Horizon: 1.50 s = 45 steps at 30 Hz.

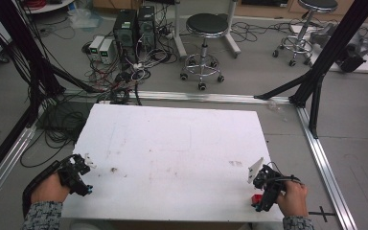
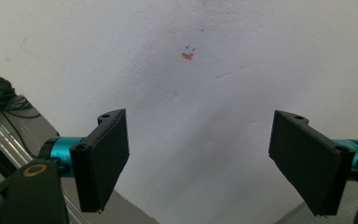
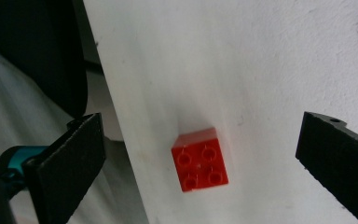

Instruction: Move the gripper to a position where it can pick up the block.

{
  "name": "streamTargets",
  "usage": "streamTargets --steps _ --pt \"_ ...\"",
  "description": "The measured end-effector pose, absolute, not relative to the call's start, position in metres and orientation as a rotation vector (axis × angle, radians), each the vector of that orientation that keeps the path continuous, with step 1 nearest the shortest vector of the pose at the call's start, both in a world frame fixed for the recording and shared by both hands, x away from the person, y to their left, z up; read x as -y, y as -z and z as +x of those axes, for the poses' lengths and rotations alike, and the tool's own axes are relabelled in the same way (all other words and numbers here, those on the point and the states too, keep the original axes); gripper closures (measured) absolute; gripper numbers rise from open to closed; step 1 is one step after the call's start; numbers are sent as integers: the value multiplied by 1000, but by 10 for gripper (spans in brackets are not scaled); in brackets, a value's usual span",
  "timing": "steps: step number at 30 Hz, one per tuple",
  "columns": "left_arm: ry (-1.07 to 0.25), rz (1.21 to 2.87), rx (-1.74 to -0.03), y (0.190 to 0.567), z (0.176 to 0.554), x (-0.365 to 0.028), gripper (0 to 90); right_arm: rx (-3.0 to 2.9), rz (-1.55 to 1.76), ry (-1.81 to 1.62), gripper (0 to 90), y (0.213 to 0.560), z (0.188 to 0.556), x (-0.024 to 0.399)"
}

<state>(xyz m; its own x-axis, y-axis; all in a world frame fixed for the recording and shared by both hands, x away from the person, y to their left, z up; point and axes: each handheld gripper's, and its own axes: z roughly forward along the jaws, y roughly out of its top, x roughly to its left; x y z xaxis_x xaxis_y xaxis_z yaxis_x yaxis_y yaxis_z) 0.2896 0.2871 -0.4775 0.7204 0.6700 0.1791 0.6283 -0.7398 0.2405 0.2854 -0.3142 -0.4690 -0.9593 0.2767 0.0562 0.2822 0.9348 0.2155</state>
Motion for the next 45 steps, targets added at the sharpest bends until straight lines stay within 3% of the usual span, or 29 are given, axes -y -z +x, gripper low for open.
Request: streamTargets --steps 23,45 --pt "-385 2765 -1046 477 290 -287 204 3109 -96 154 9 498 283 323" --pt "-391 2761 -1052 478 290 -286 206 3100 -1 13 8 522 286 315"
